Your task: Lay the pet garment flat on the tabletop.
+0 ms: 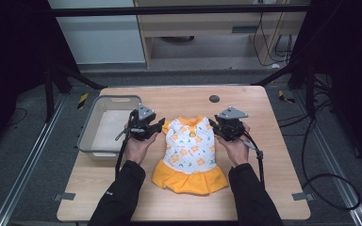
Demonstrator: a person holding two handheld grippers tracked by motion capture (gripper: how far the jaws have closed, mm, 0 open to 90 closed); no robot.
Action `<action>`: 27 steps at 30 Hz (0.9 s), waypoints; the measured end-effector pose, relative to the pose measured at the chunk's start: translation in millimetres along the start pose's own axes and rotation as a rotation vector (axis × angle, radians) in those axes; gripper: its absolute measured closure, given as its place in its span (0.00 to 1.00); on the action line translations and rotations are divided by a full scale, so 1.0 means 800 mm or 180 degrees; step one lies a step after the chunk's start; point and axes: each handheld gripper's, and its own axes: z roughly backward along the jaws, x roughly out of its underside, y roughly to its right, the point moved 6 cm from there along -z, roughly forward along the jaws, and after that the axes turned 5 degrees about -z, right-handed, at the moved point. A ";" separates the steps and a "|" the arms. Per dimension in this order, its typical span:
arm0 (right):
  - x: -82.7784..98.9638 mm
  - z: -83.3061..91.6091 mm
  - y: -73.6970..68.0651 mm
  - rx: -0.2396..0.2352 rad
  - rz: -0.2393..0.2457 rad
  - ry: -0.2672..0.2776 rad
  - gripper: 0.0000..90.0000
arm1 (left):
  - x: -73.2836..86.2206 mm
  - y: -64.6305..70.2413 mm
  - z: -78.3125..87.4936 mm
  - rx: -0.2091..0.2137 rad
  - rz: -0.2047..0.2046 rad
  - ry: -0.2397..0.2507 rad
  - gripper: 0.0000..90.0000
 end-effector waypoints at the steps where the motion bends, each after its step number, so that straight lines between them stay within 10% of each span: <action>1: 0.001 0.002 -0.002 -0.0022 0.0012 -0.0014 0.78 | 0.005 0.012 0.003 0.0099 -0.0075 -0.0024 0.65; 14: 0.078 -0.001 -0.039 -0.0375 -0.0147 -0.0547 0.90 | 0.083 0.068 -0.035 0.0502 -0.0221 -0.0609 0.75; 27: 0.128 -0.007 -0.041 -0.0377 -0.0147 -0.0905 0.90 | 0.118 0.075 -0.029 0.0451 -0.0327 -0.0895 0.76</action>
